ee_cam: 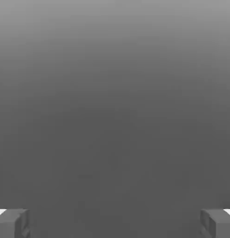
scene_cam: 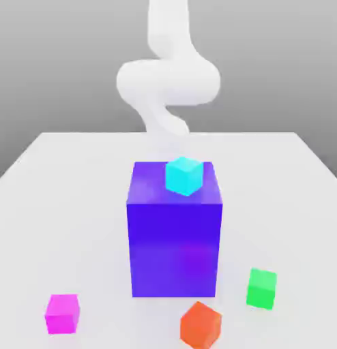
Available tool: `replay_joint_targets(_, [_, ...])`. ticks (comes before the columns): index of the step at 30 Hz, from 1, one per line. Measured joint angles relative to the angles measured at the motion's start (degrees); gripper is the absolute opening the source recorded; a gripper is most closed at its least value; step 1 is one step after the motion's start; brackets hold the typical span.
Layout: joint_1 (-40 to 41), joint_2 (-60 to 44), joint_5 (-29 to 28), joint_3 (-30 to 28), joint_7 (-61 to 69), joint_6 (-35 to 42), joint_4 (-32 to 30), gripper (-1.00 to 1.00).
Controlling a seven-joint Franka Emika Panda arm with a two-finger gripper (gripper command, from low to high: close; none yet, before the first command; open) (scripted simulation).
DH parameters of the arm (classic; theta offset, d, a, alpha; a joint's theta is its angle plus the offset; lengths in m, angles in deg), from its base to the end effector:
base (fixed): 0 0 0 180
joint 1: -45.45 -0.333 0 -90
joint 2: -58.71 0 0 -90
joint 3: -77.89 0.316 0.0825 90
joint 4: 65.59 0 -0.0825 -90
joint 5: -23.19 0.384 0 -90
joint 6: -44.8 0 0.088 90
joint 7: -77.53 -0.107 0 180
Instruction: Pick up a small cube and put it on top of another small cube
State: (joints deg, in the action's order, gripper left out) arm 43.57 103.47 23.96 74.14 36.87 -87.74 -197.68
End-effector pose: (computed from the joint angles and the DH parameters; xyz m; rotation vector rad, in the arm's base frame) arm 0.3539 -0.0216 0.7021 -2.4595 0.9645 -1.0055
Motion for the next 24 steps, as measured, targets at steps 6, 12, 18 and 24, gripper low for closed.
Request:
replay_joint_targets(6, [-4.81,-3.47,1.75,-8.99,12.55,-1.96,-0.79,0.00])
replay_joint_targets(12, [-9.76,-8.00,3.61,-17.38,24.85,-3.89,-1.56,0.00])
replay_joint_targets(18, [-14.97,-13.52,5.85,-25.44,37.38,-5.90,-2.35,0.00])
replay_joint_targets(24, [-20.27,-20.05,8.99,-33.01,50.53,-7.90,-3.15,0.00])
